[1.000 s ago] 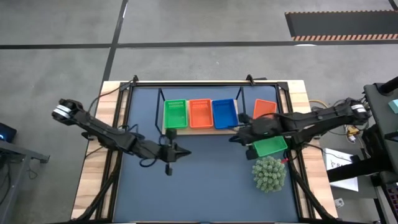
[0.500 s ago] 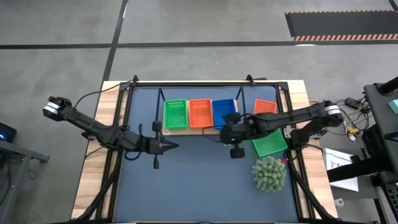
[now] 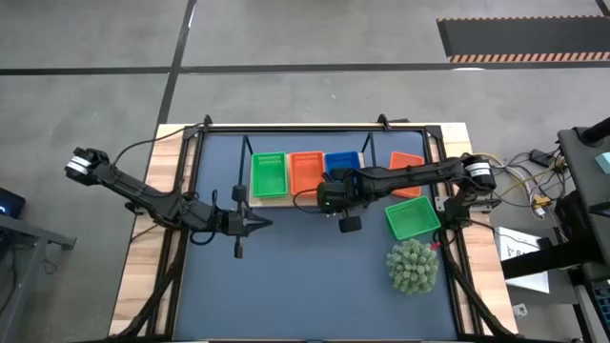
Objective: Stack baskets on shelf by color
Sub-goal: Stack the blue basket on top of the blue basket on the shelf, then stack the green basket on top of the green basket on the shelf
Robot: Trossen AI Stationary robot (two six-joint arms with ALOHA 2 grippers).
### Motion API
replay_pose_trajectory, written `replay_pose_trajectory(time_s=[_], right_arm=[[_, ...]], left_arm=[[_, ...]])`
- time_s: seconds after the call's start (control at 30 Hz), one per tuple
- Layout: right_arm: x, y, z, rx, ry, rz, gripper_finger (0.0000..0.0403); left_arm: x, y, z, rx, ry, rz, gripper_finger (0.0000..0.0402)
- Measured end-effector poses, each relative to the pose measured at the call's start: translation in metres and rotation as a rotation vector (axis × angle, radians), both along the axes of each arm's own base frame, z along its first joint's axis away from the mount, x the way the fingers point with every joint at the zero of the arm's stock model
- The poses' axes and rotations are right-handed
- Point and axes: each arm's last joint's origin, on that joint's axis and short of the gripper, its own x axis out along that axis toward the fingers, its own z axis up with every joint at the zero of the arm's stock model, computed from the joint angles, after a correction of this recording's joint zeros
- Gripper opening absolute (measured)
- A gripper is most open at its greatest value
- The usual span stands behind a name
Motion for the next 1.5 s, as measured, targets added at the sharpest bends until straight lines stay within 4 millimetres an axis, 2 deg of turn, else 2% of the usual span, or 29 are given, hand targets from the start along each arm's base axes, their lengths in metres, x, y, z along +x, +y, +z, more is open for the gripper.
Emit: replay_pose_trajectory(time_s=[0.13, 0.53, 0.8, 1.0, 1.3, 1.5], right_arm=[[0.002, -0.009, -0.006, -0.001, 0.023, -0.020, 0.0009], [0.002, -0.023, -0.005, -0.004, 0.010, -0.048, 0.0009], [0.002, -0.023, -0.002, -0.005, -0.006, -0.041, 0.0009], [0.009, -0.021, 0.012, 0.043, -0.151, -0.003, 0.0009], [0.026, -0.021, 0.012, 0.034, -0.280, 0.084, 0.0009], [0.023, -0.012, 0.019, 0.146, -0.308, 0.087, 0.0009]], left_arm=[[0.000, 0.000, 0.000, -0.001, -0.001, 0.000, 0.0000], [0.000, 0.000, 0.001, -0.003, -0.002, 0.000, 0.0000], [0.000, 0.000, 0.001, -0.004, -0.003, 0.000, 0.0000], [0.000, 0.000, 0.001, -0.005, -0.007, 0.001, 0.0000], [0.000, 0.000, 0.002, -0.007, -0.011, 0.001, 0.0000], [0.000, 0.000, 0.002, -0.005, -0.011, 0.001, 0.0000]])
